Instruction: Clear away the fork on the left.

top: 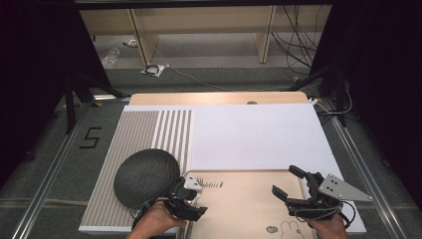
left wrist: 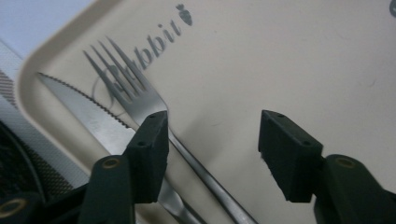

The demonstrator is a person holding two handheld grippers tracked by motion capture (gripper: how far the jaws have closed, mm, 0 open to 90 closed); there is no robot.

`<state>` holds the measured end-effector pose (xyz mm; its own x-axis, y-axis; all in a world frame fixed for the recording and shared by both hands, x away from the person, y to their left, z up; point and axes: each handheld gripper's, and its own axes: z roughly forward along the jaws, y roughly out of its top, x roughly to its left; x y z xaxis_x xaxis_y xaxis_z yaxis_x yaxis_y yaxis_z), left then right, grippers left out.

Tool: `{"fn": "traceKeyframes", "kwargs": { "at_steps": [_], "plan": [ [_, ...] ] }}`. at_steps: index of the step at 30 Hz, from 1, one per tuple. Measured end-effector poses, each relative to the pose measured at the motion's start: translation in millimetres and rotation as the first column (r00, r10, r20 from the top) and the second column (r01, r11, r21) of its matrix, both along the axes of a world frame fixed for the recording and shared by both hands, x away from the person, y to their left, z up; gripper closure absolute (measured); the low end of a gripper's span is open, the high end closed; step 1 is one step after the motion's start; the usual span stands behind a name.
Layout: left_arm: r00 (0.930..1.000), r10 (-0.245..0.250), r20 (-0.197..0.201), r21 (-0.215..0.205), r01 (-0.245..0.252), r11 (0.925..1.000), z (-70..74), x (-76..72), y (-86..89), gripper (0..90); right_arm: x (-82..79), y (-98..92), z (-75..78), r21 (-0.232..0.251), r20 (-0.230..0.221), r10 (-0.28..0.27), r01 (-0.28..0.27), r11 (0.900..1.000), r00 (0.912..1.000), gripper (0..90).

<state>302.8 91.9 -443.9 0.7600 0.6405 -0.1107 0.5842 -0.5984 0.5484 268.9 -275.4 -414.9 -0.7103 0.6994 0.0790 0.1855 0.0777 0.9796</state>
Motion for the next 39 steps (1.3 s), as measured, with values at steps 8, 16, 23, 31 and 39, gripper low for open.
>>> {"fn": "traceKeyframes", "kwargs": {
  "at_steps": [8, 16, 23, 31, 39],
  "plan": [
    [0.9976, 0.064, 0.027, -0.071, -0.062, 0.9956, 10.6, 4.1, 15.6, 29.2, -0.1, 0.1, 0.0, 0.0, 0.0, 0.0, 0.0, 1.0, 1.0, 16.4],
    [0.9933, 0.105, 0.049, -0.105, -0.099, 0.9895, 17.7, 6.3, 27.2, 24.4, -0.2, 0.0, 0.1, 0.0, 0.002, -0.001, 0.001, 1.0, 1.0, 16.4],
    [0.9879, 0.142, 0.062, -0.133, -0.133, 0.9821, 22.8, 7.2, 38.7, 22.4, -0.3, -0.1, 0.1, 0.001, 0.002, -0.001, 0.001, 1.0, 1.0, 16.4],
    [0.9782, 0.191, 0.082, -0.16, -0.176, 0.9714, 25.4, 8.9, 54.2, 21.1, -0.1, -0.2, 0.1, 0.001, 0.002, -0.002, 0.002, 1.0, 1.0, 16.4],
    [0.9652, 0.239, 0.106, -0.19, -0.216, 0.9577, 28.8, 8.1, 68.5, 20.9, 0.4, -0.7, -0.2, 0.006, 0.003, -0.002, 0.002, 1.0, 1.0, 16.4]
  ]
}}
